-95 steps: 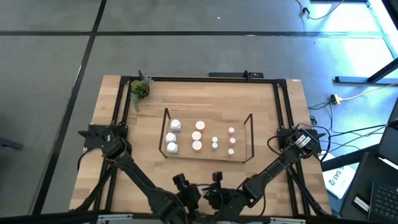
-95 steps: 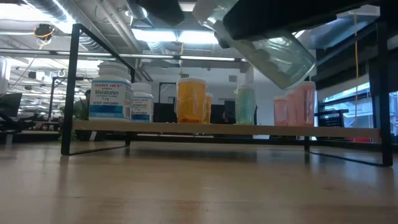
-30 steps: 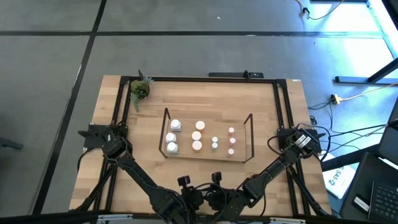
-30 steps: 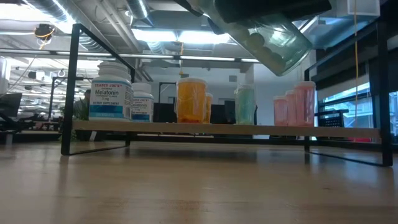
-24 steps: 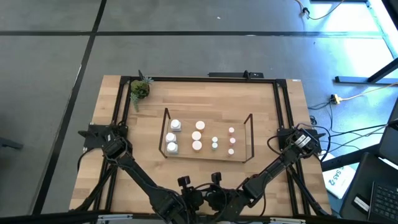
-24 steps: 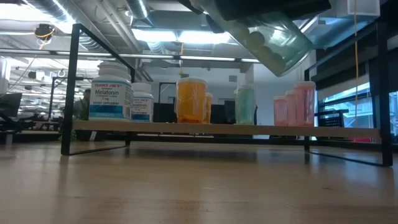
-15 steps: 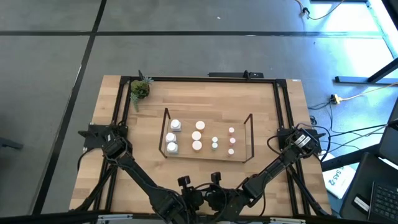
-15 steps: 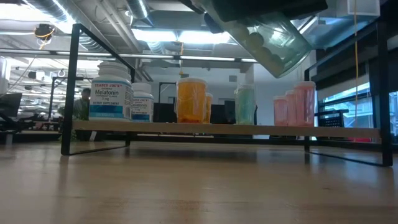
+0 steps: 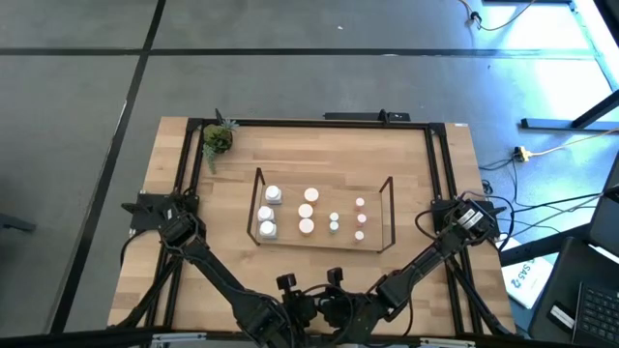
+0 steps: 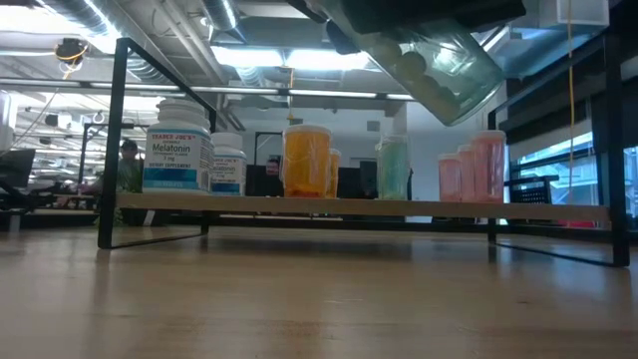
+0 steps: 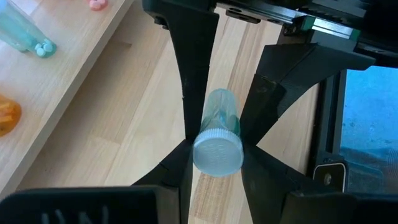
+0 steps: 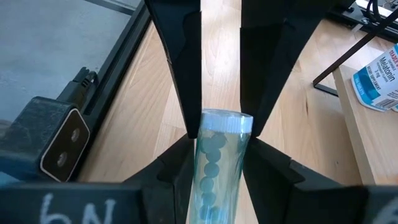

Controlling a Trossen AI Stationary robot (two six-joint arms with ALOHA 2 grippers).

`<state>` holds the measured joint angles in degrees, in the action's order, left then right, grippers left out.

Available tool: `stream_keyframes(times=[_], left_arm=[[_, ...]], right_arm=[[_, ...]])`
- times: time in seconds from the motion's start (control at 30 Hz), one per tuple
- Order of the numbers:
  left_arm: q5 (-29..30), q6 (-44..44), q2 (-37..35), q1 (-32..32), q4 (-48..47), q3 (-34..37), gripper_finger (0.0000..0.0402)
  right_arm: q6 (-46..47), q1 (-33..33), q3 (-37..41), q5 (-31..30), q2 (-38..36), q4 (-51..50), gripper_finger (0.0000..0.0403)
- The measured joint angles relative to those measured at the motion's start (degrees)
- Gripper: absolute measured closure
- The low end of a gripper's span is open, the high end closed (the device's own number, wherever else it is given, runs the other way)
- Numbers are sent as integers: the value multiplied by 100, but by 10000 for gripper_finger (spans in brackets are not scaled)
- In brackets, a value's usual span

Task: Pick and place medicine bottles onto shelf by color
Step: Put the light blue pill bottle on the shelf aligned with the other light blue pill bottle

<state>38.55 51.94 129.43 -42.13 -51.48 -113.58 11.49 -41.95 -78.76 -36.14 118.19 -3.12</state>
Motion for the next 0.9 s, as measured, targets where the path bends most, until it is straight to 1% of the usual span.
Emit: stream_keyframes(times=[0.27,0.5,0.7,0.9], left_arm=[[-40,11,2,0,-11,0,302],[-62,9,2,0,-11,0,302],[-96,13,4,0,-4,0,302],[-95,13,4,0,-2,0,302]], right_arm=[[-2,89,0,280,0,1,273],[-125,92,0,294,0,-1,273],[-131,98,0,426,0,-1,273],[-129,98,0,450,0,-1,282]])
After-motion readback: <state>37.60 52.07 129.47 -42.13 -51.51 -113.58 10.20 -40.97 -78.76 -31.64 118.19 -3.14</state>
